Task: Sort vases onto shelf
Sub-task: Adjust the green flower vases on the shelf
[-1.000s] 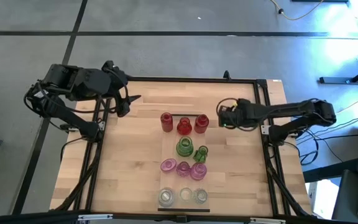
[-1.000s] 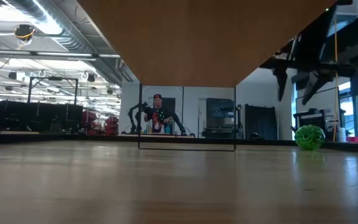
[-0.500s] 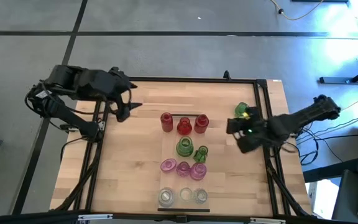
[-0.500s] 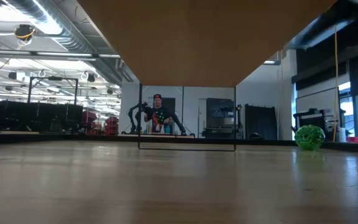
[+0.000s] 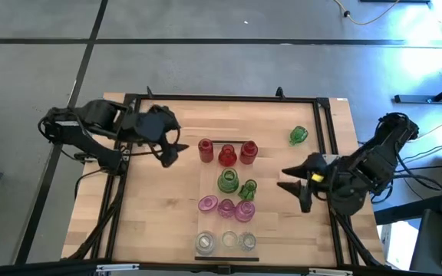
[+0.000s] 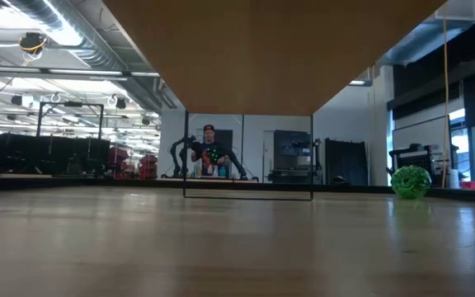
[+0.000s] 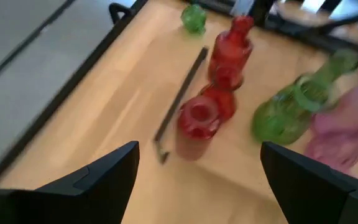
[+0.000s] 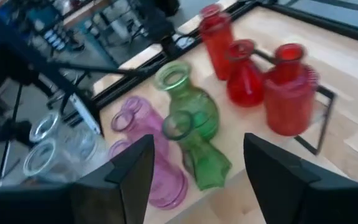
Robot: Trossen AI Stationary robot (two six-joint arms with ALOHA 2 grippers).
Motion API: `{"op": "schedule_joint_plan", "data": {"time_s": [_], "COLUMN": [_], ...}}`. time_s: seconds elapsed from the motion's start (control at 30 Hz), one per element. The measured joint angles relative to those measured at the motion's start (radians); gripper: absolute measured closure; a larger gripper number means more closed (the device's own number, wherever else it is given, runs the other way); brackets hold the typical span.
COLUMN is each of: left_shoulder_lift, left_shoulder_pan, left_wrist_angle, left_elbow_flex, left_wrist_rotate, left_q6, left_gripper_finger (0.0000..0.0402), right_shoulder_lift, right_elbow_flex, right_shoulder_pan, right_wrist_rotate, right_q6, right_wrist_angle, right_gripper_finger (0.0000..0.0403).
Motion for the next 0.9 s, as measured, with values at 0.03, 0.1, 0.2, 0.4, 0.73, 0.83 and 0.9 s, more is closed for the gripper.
{"op": "schedule_joint_plan", "data": {"time_s": [0.03, 0.1, 0.2, 0.4, 0.73, 0.83, 0.9], "left_shoulder_lift": [-0.001, -0.001, -0.001, 0.011, 0.107, 0.152, 0.175], "left_shoulder_pan": [-0.011, -0.038, -0.081, -0.148, -0.122, -0.099, -0.085], "left_wrist_angle": [0.036, 0.120, 0.230, 0.391, 0.544, 0.505, 0.482], "left_elbow_flex": [-0.016, -0.050, -0.095, -0.143, -0.143, -0.143, -0.143], "left_wrist_rotate": [-0.001, -0.001, 0.001, 0.009, 0.119, 0.184, 0.225], "left_q6": [-0.030, -0.064, -0.107, -0.222, -0.575, -0.667, -0.714], "left_gripper_finger": [0.0072, 0.0072, 0.0072, 0.0072, 0.0072, 0.0072, 0.0072], "right_shoulder_lift": [0.007, 0.023, 0.048, 0.077, 0.077, 0.077, 0.077], "right_elbow_flex": [0.000, 0.000, -0.001, -0.001, -0.001, -0.001, -0.001], "right_shoulder_pan": [-0.001, -0.003, -0.003, -0.005, -0.060, -0.063, -0.063], "right_wrist_rotate": [-0.011, -0.046, -0.062, -0.062, -0.086, -0.097, -0.097], "right_q6": [-0.022, -0.070, -0.131, -0.169, -0.241, -0.265, -0.273], "right_wrist_angle": [0.016, 0.041, 0.065, 0.074, 0.086, 0.099, 0.102], "right_gripper_finger": [0.0174, 0.0174, 0.0174, 0.0174, 0.0174, 0.0174, 0.0174]}}
